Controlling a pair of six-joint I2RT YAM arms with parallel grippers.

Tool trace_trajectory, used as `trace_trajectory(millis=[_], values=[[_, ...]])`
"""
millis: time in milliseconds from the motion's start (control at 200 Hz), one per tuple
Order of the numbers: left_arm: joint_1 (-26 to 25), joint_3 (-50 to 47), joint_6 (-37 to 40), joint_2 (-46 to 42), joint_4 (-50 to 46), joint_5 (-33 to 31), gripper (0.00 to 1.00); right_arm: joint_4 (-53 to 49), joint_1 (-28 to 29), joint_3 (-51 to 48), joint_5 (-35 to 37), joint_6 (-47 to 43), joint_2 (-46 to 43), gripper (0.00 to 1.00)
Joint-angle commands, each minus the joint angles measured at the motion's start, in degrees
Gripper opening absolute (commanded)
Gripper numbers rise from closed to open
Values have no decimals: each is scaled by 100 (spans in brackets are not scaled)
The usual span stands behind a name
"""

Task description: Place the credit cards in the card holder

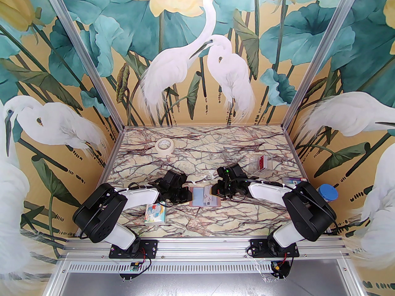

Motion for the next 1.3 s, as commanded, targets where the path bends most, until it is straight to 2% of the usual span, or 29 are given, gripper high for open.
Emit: trace_trajectory(millis=[0, 200, 1295], values=[[-56, 99, 35, 101, -22, -147, 5, 40, 29, 103, 138, 56, 46, 0], [-49, 97, 43, 135, -75, -190, 0, 26, 12, 106, 214, 69, 2, 0], [-58, 185, 97, 180, -228, -220, 0, 14, 56, 13, 94, 82, 19, 0]])
